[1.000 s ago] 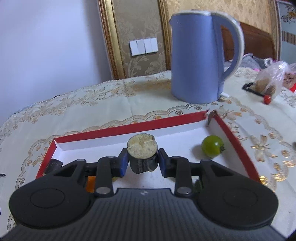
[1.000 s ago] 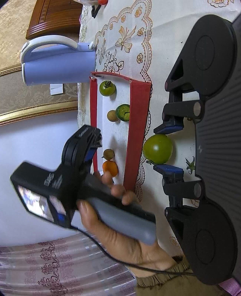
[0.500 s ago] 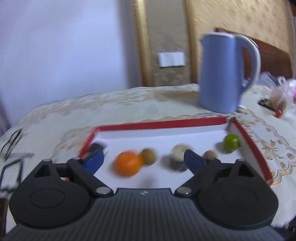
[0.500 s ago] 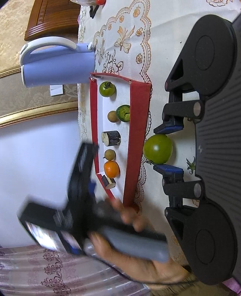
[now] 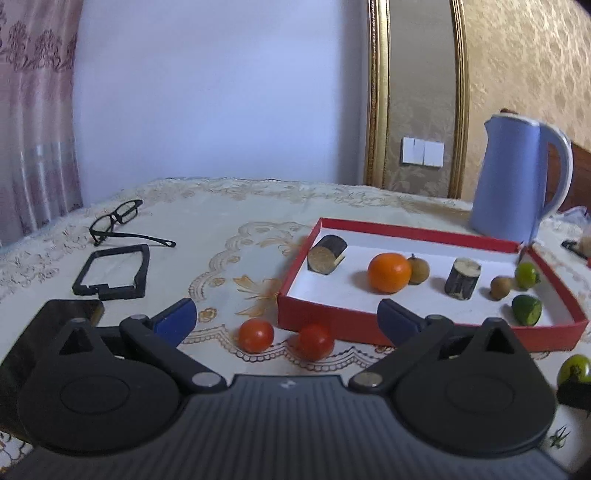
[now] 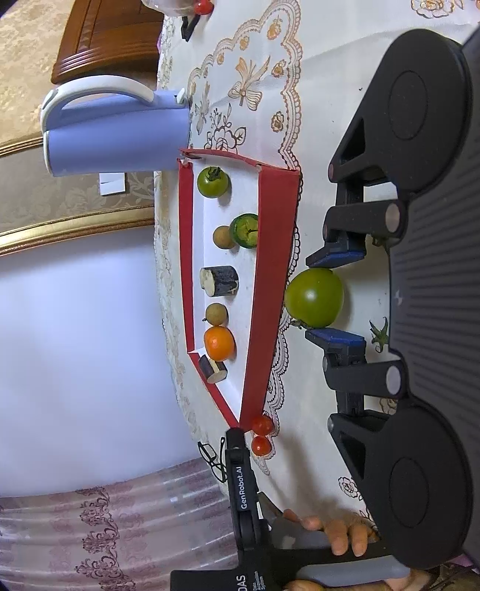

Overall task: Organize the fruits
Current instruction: 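Lower the dark slice into the tray and open the left tool, then lower the green tomato into the tray and open the right tool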

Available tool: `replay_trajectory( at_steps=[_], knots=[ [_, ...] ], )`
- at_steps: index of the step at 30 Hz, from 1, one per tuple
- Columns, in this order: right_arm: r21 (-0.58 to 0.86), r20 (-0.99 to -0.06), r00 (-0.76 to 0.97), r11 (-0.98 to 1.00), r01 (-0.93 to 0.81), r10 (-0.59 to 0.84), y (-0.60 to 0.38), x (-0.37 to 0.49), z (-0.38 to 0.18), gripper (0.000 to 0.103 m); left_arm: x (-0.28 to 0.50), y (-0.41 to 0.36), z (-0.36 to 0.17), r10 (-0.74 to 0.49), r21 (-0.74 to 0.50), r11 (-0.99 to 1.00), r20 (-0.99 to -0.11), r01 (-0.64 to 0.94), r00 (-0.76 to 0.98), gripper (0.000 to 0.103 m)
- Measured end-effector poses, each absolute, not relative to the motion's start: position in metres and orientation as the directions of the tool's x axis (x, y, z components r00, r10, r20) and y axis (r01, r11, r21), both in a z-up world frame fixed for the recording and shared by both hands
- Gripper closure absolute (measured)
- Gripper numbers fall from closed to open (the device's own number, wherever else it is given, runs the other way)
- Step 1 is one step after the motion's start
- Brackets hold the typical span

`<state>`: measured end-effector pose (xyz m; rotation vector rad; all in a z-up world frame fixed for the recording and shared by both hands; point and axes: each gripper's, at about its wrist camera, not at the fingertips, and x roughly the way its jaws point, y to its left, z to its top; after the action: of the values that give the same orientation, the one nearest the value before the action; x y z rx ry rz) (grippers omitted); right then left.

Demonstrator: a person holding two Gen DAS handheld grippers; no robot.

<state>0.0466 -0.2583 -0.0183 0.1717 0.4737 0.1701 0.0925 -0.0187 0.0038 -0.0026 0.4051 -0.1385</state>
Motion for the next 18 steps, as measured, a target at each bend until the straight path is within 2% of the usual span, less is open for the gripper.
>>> replay_trajectory(
  at_steps=[6,11,18],
  knots=[
    [0.23,-0.428,0.881,0.967,-0.11,0.202,-0.266,0.049,-0.015,0.069,0.097,-0.013,0.001,-0.114,-0.054,0.994,-0.411,0.1,0.904,0.0],
    [0.137,-0.406,0.904,0.987,-0.085,0.134,-0.266,0.056,0.003,0.069,0.102,-0.004,0.0,-0.109,-0.093,0.993,-0.434,0.076,0.895,0.0],
    [0.078,-0.406,0.912,0.997,-0.028,0.058,-0.278,0.098,0.016,0.069,0.106,0.009,-0.003,-0.105,-0.155,0.987,-0.461,0.037,0.881,0.0]
  ],
)
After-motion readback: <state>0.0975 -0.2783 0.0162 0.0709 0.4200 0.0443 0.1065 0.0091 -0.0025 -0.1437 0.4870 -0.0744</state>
